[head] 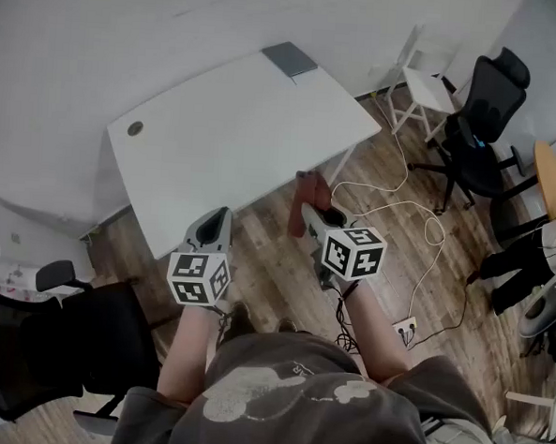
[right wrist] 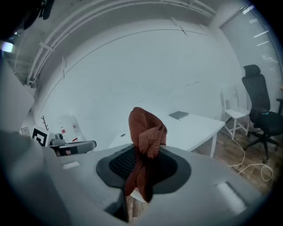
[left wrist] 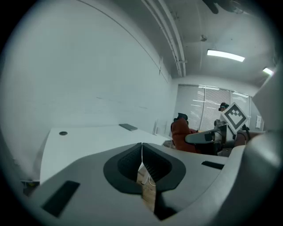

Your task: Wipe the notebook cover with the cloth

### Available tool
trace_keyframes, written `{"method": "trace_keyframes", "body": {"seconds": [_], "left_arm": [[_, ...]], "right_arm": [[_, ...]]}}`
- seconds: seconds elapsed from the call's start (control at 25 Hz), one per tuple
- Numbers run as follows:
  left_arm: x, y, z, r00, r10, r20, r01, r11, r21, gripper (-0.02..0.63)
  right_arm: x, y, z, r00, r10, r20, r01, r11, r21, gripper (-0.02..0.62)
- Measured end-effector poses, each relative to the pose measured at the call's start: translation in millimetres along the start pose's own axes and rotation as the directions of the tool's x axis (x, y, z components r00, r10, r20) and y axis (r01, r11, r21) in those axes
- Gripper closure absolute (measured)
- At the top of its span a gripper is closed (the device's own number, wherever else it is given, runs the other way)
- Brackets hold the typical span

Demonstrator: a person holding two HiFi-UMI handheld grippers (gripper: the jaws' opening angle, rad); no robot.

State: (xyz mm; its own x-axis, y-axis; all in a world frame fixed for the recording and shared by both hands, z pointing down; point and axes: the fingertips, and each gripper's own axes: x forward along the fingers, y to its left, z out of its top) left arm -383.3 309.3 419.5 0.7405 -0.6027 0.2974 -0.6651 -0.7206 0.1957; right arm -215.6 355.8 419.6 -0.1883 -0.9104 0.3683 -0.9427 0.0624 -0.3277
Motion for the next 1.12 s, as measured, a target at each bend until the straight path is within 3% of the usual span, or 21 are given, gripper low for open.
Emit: {"method": "trace_keyframes", "body": {"seconds": [0.44,1.12], "left_arm": [[-13.1,-3.9,-4.2,1.000,0.003,0.000,-0.003,1.000,-0.009,0.600],[-50.0,-39.4,-19.8,0.997,0.073,0.029,-0.072,0.997,-0.023,0.600]], "right_arm": [[-15.9,5.7,-9.4,1.000,-0.003,-0.001,0.003,1.000,-0.021,0.492],[-52.0,16.7,-35.8,0.993,0.115,-0.032,-0.116,0.992,-0.040,0.491]]}}
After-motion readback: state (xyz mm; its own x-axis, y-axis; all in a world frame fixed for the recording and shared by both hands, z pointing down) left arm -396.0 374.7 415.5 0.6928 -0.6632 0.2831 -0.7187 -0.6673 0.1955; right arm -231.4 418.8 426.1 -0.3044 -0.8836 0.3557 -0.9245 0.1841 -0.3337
